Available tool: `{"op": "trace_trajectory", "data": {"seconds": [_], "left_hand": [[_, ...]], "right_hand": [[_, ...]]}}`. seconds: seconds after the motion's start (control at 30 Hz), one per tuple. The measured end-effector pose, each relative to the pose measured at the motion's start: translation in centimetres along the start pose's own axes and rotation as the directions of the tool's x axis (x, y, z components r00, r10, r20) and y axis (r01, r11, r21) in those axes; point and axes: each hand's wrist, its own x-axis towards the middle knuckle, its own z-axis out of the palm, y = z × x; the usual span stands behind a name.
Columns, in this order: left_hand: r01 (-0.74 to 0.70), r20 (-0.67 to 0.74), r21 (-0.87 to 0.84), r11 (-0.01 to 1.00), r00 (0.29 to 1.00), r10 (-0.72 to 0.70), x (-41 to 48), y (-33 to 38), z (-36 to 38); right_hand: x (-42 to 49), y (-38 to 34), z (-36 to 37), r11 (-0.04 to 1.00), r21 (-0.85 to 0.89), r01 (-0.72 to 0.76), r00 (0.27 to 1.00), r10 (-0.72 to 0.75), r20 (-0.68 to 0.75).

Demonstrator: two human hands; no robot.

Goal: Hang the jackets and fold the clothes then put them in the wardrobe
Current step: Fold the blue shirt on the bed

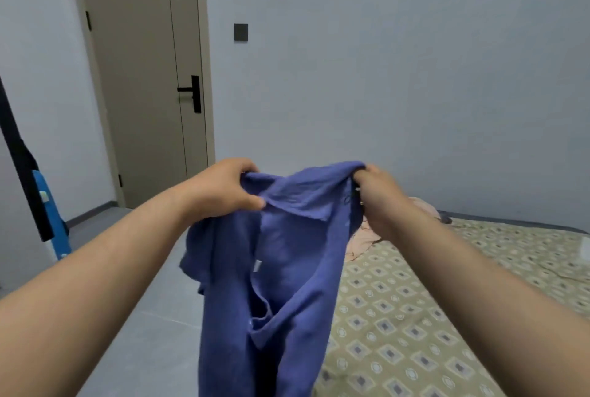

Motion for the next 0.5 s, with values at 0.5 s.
{"op": "trace_trajectory", "data": {"seconds": [0.5], "left_hand": [[0.066, -0.354, -0.385, 0.921, 0.910, -0.213, 4.1, -1.8, -0.5]], "right_hand": [[1.6, -2.5, -4.1, 0.960, 0.270, -0.078, 0.995, 0.090, -0.034]]}}
